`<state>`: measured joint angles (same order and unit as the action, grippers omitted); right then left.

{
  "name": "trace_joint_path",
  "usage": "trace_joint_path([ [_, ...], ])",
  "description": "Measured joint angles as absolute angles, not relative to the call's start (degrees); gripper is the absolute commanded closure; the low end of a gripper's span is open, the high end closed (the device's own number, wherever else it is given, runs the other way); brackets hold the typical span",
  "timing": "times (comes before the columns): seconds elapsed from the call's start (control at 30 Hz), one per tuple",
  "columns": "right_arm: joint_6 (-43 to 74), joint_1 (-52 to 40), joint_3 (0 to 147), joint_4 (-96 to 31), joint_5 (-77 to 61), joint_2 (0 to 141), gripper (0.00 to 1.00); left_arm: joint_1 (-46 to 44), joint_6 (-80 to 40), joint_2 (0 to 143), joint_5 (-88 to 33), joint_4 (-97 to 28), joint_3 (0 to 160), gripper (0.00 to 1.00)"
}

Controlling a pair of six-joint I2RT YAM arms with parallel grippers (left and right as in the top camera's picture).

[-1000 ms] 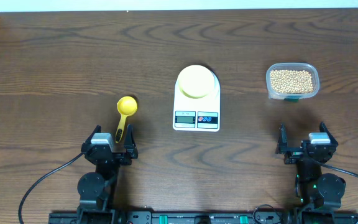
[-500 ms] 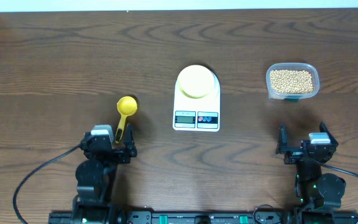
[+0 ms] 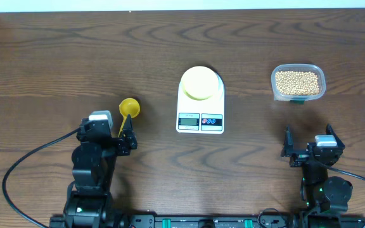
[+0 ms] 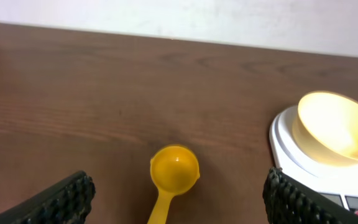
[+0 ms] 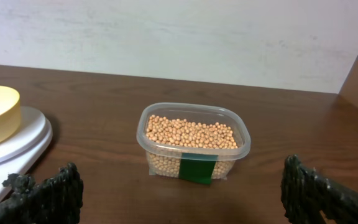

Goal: Scoop item into bowl and weigh 50g on scale
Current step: 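Move the left gripper forward over the yellow scoop handle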

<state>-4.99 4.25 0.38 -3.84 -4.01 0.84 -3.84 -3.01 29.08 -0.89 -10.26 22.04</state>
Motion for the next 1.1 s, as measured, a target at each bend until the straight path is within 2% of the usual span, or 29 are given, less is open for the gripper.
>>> trace_joint_path([
  [1.1,-5.0,4.3,0.4,-3.8,-4.0,0.8,0.01,-3.8,-3.0,45.3,-0.9,-31.2,43.3,0.11],
])
